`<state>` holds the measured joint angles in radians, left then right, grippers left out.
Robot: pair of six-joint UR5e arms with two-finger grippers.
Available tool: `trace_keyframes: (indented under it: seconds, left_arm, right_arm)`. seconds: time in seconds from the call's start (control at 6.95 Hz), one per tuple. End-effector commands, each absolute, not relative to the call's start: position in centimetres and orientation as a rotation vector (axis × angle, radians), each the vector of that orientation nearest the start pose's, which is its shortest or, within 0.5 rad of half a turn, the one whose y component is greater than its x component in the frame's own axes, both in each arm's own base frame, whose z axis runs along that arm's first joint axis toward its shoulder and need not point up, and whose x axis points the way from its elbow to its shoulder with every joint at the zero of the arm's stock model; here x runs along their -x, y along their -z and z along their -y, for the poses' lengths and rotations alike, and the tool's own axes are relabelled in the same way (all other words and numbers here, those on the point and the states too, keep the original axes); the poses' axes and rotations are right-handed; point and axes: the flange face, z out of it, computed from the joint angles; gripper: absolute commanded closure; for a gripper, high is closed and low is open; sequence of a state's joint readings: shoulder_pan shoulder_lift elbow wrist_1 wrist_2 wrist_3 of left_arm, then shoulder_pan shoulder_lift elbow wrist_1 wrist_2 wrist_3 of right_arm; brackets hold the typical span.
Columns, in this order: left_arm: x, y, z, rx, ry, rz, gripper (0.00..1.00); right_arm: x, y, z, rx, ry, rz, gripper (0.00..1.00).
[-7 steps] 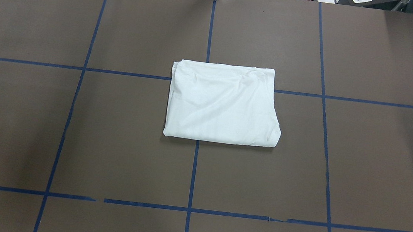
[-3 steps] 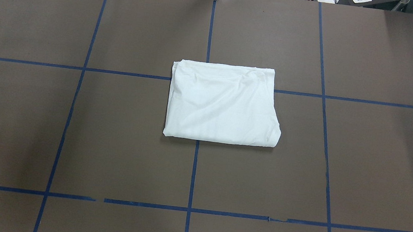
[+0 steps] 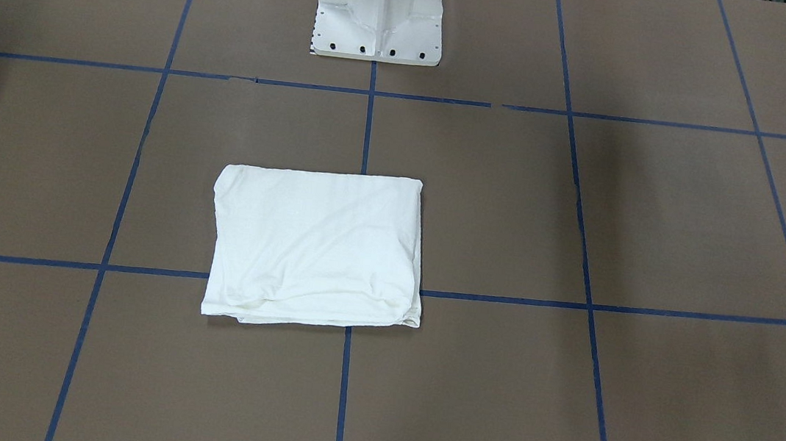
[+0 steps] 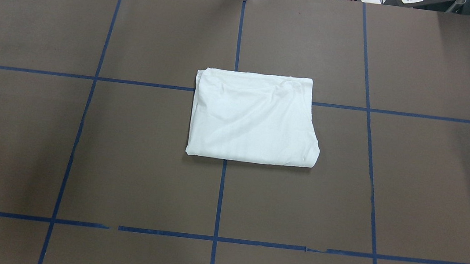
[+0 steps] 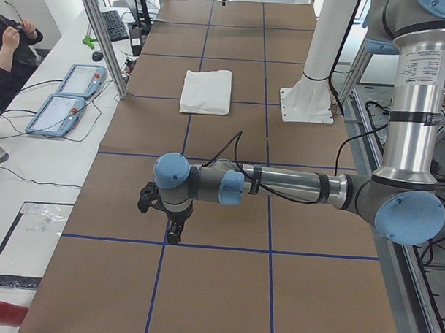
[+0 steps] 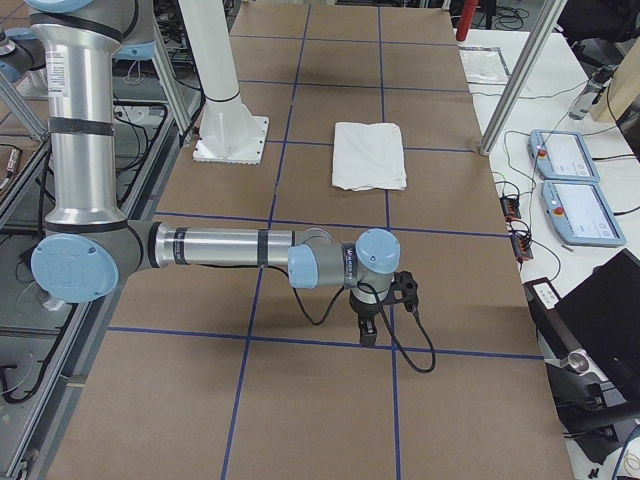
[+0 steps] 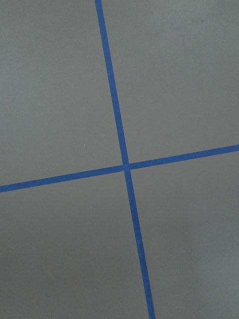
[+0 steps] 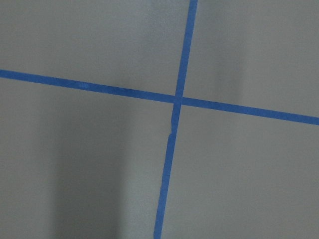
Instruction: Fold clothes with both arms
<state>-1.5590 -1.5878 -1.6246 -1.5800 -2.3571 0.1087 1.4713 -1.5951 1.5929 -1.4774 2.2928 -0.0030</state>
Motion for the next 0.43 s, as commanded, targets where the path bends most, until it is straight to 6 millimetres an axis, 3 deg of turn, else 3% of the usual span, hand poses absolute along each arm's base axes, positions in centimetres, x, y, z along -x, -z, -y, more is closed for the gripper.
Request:
trace_keyframes:
  seconds: [0.0, 0.29]
  left_arm:
    - [5.67, -62.13, 50.42, -0.115, -0.147, -0.781, 0.0]
    - [5.68, -62.14, 50.42, -0.114, -0.144, -0.78, 0.0]
  right_arm:
    - [-1.9, -65.58, 49.13, -0.049, 0.13, 0.721, 0.0]
    - [-1.92, -65.82, 49.04, -0.045, 0.128, 0.719, 0.0]
